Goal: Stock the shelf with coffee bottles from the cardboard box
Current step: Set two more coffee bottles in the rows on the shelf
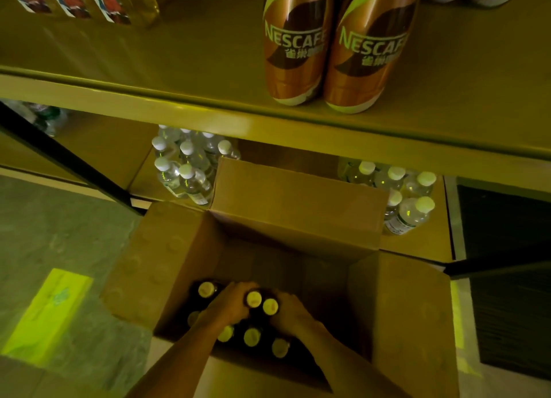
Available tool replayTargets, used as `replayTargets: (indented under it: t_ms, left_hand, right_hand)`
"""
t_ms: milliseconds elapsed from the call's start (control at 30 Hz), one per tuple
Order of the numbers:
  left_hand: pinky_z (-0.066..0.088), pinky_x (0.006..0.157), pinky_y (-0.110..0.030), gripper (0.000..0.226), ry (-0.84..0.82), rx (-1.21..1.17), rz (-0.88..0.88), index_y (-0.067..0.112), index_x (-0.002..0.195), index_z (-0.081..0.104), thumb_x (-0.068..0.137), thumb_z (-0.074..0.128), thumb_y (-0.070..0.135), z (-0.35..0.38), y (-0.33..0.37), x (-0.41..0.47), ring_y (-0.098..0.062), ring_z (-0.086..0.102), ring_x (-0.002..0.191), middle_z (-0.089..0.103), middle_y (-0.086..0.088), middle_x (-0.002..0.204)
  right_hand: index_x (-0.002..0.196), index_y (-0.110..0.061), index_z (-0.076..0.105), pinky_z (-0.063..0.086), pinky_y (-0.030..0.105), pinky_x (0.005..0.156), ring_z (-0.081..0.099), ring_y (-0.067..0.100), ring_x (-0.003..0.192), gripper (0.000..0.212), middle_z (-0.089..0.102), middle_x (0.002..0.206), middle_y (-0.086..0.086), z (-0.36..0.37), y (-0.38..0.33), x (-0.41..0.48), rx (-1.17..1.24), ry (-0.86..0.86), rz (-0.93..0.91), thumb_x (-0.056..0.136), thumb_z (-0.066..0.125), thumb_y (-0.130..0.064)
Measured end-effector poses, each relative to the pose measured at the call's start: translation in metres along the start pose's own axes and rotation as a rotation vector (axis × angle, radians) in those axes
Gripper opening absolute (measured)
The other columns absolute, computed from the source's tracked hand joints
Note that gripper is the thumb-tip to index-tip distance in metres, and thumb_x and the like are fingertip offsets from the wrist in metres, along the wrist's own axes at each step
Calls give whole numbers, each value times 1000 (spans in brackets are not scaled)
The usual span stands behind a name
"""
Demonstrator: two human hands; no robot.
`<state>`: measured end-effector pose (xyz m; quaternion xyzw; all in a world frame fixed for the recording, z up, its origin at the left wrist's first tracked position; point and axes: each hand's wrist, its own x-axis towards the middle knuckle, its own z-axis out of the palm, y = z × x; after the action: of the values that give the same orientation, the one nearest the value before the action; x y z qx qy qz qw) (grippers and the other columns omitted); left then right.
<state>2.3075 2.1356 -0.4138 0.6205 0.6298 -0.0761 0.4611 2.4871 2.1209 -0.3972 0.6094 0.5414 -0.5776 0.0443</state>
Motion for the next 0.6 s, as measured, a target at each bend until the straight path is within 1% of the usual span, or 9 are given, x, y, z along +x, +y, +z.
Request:
replayTargets:
  t_ms: [67, 167, 233, 300, 367, 433, 467, 533, 600]
  left_hand:
    - [52, 97, -36, 59, 29, -31, -6, 27, 128, 61, 73, 73, 10, -6, 11, -6, -20, 61, 118, 69, 1, 123]
    - [53, 90, -36, 61, 85, -85, 8, 32, 120, 58, 64, 81, 24, -20, 29, -19, -19, 62, 110, 69, 4, 113]
    - [53, 86, -30, 59, 138, -166, 30, 31, 113, 60, 61, 86, 24, -29, 42, -31, -12, 64, 103, 70, 9, 104]
    - [54, 85, -29, 57, 207, -241, 69, 33, 107, 63, 58, 89, 22, -39, 60, -46, -6, 66, 99, 71, 16, 98]
    - [55, 84, -26, 57, 271, -294, 145, 35, 106, 65, 57, 90, 21, -50, 82, -65, 5, 67, 94, 73, 20, 95]
    - [53, 83, -19, 57, 311, -369, 233, 34, 109, 68, 60, 90, 16, -61, 110, -90, 11, 66, 92, 74, 21, 94]
    - [52, 85, -20, 56, 329, -419, 283, 33, 109, 70, 61, 91, 13, -67, 123, -101, 10, 66, 94, 75, 21, 96]
    - [52, 92, -31, 51, 332, -517, 393, 32, 109, 72, 65, 91, 13, -81, 156, -128, -1, 69, 102, 76, 15, 103]
    - [52, 94, -36, 46, 301, -585, 495, 30, 109, 71, 71, 88, 11, -96, 193, -155, -11, 70, 106, 76, 7, 108]
  right_hand:
    - [123, -37, 63, 52, 31, 90, 64, 19, 112, 38, 69, 123, -2, -3, -1, -3, -16, 10, -27, 85, 62, -38]
    - [120, -36, 64, 55, 34, 88, 66, 19, 109, 45, 70, 118, -4, -14, 2, -13, -7, 42, -62, 75, 71, -33]
    - [121, -35, 62, 55, 34, 90, 65, 15, 109, 51, 68, 118, -8, -26, 3, -29, 52, 98, -95, 73, 75, -28]
    - [118, -31, 60, 56, 35, 90, 65, 13, 107, 49, 68, 114, -9, -42, 0, -53, 107, 177, -128, 73, 79, -28]
    - [116, -32, 57, 56, 29, 85, 66, 10, 102, 47, 68, 110, -11, -61, -6, -82, 136, 262, -172, 75, 80, -28]
    - [120, -36, 53, 57, 23, 78, 67, 5, 95, 51, 67, 107, -14, -82, -14, -118, 166, 330, -233, 78, 81, -31]
    - [120, -37, 51, 58, 22, 74, 67, 4, 91, 51, 68, 106, -15, -94, -18, -137, 180, 372, -261, 78, 81, -33]
    - [114, -40, 53, 57, 22, 69, 68, 1, 85, 46, 69, 99, -18, -118, -27, -181, 198, 473, -319, 77, 81, -36]
    - [108, -44, 57, 54, 17, 68, 65, -8, 87, 40, 68, 93, -26, -143, -35, -226, 186, 586, -378, 76, 82, -38]
